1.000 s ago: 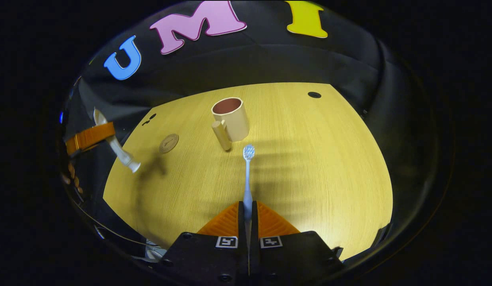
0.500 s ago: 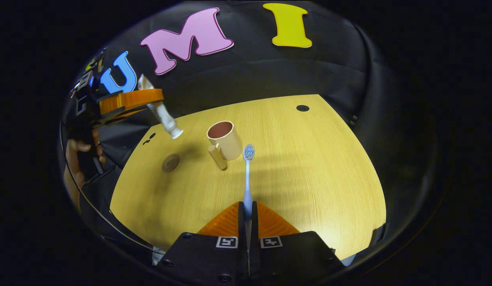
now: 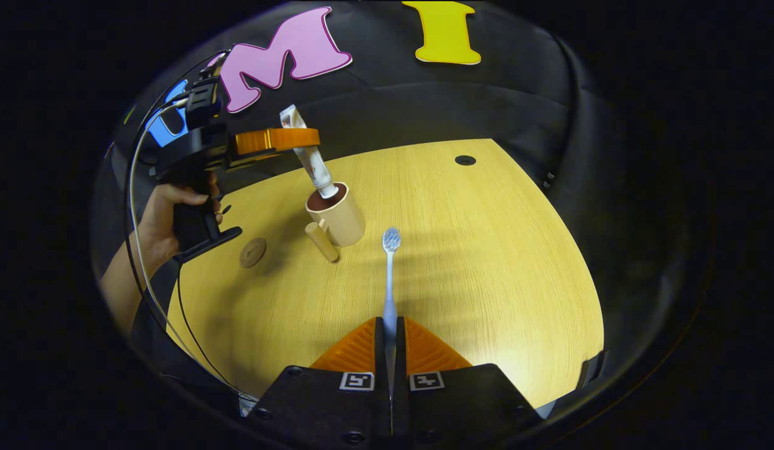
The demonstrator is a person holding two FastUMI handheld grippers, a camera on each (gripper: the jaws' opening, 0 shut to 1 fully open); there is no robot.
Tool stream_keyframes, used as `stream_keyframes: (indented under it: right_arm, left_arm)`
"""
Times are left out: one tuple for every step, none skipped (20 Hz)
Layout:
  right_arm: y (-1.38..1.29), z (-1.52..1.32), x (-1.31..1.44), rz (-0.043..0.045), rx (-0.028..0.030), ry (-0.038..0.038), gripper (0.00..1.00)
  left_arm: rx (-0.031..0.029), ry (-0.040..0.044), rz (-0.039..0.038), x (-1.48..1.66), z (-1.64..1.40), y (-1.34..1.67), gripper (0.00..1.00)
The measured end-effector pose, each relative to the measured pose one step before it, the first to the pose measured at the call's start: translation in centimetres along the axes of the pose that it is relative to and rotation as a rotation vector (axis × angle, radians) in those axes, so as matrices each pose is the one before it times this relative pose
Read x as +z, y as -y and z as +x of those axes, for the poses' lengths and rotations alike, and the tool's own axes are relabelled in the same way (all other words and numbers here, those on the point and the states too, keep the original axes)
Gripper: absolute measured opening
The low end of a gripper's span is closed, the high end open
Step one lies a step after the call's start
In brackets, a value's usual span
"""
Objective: Put the toothbrush and toothpaste on the desktop into the cup, then pick up the cup and place it on the coaster on the desktop.
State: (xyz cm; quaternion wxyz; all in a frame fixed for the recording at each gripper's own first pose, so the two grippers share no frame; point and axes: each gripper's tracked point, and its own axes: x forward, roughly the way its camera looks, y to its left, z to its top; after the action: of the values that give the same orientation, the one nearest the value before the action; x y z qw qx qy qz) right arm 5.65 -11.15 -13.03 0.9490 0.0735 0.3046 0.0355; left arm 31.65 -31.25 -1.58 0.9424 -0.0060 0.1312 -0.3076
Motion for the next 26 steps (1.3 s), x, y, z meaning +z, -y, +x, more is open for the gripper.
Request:
stream_keyframes:
  right_arm:
    - [0.138, 0.190, 0.157, 0.00127, -0.00285, -0.00265, 0.06]
    - [0.108, 0.274, 0.020, 0.00086, -0.00142, -0.00403, 0.06]
    - [0.051, 0.262, 0.019, 0.00181, 0.00010, -0.00296, 0.06]
    - [0.032, 0.212, 0.061, -0.00125, -0.00024, -0.00286, 0.06]
    - [-0.030, 0.208, -0.100, -0.00169, -0.00002, -0.00295, 0.06]
    - [-0.036, 0.209, -0.039, -0.00261, 0.00077, -0.00432, 0.06]
    - [-0.093, 0.256, -0.057, -0.00107, 0.00275, -0.00370, 0.06]
    - [-0.180, 0.291, -0.173, -0.00015, 0.00389, -0.00299, 0.06]
    - [-0.158, 0.174, 0.005, -0.00108, 0.00315, -0.00323, 0.06]
    - [-0.107, 0.095, 0.054, -0.00311, 0.00329, 0.00097, 0.06]
    - [-0.059, 0.178, 0.197, -0.00362, 0.00124, 0.00224, 0.06]
    - [-0.119, 0.174, 0.108, 0.00002, 0.00491, 0.00302, 0.06]
    - [-0.165, -0.010, 0.120, 0.00144, 0.00526, 0.00237, 0.06]
    - [-0.042, 0.019, 0.137, -0.00117, 0.00409, 0.00237, 0.06]
    - [-0.142, 0.078, 0.393, -0.00040, 0.00490, 0.00587, 0.06]
    - [-0.180, -0.042, 0.430, -0.00102, 0.00597, 0.00811, 0.06]
    - [-0.310, 0.118, 0.532, -0.00364, 0.00763, 0.01020, 0.06]
    - [-0.346, 0.111, 0.652, -0.00777, 0.00791, 0.01108, 0.06]
    - [-0.301, 0.091, 0.758, -0.00951, 0.00839, 0.01392, 0.06]
    - [-0.452, 0.059, 0.803, -0.00853, 0.01013, 0.01703, 0.05]
    - [-0.346, 0.291, 0.930, -0.00655, 0.01247, 0.01808, 0.06]
    - [-0.695, 0.231, 1.174, -0.00653, 0.01234, 0.01995, 0.06]
    - [-0.682, 0.151, 1.193, -0.00725, 0.01290, 0.02341, 0.06]
    - [-0.670, 0.182, 1.364, -0.00836, 0.01284, 0.02486, 0.06]
    - [-0.542, 0.288, 1.231, -0.01001, 0.01162, 0.02747, 0.06]
    - [-0.599, 0.514, 1.454, -0.01196, 0.01347, 0.02996, 0.06]
  left_arm:
    - [0.00121, -0.01025, -0.00331, -0.616, 0.591, -0.164, 0.31]
    - [-0.00120, -0.00964, -0.00154, -0.483, 0.419, -0.046, 0.31]
    - [0.00269, -0.00577, 0.00286, -0.370, 0.410, -0.202, 0.31]
    - [0.00587, -0.00202, 0.00565, -0.316, 0.328, -0.149, 0.31]
    - [0.00473, -0.00613, 0.00430, -0.333, 0.277, -0.066, 0.31]
    - [0.00345, -0.00974, 0.00094, -0.603, 0.205, -0.187, 0.31]
    - [0.00372, -0.00806, -0.00088, -0.383, 0.097, -0.188, 0.31]
    - [0.00874, -0.00663, -0.00330, -0.446, 0.141, -0.501, 0.31]
    - [0.01326, -0.00748, -0.00457, -0.322, 0.173, -0.328, 0.33]
    - [0.01115, -0.00364, -0.00613, -0.233, 0.255, -0.270, 0.36]
    - [0.00685, -0.00374, -0.00760, -0.257, 0.302, -0.172, 0.36]
    - [-0.00229, -0.01322, -0.01344, -0.423, 0.147, 0.054, 0.43]
    - [0.01108, -0.00478, -0.01059, -0.395, -0.171, -0.189, 0.49]
    - [0.01197, 0.01755, -0.00662, 0.449, -0.128, -0.271, 0.59]
    - [0.00712, 0.03117, -0.00376, 0.696, -0.468, -0.058, 0.44]
    - [0.00350, 0.02993, -0.00514, 0.883, -0.655, -0.057, 0.61]
    - [0.01220, 0.03098, -0.00329, 0.930, -0.939, -0.267, 0.78]
    - [0.00593, 0.02858, -0.00372, 0.940, -0.811, -0.130, 0.97]
    - [0.00449, 0.03186, -0.00444, 0.983, -0.951, -0.174, 0.98]
    - [0.01531, 0.03286, -0.00410, 1.097, -1.250, -0.376, 0.98]
    - [0.02518, 0.03188, -0.00361, 1.028, -1.302, -0.668, 0.98]
    - [0.02704, 0.03326, -0.00565, 1.058, -1.325, -0.826, 0.98]
    - [0.02369, 0.02380, -0.00890, 0.856, -1.271, -0.941, 0.98]
    - [0.02188, 0.01669, -0.00861, 0.687, -1.482, -0.855, 0.98]
    - [0.02115, 0.01375, -0.00614, 0.466, -1.291, -0.899, 0.98]
    - [0.01970, 0.01342, -0.00815, 0.417, -1.483, -0.777, 0.98]
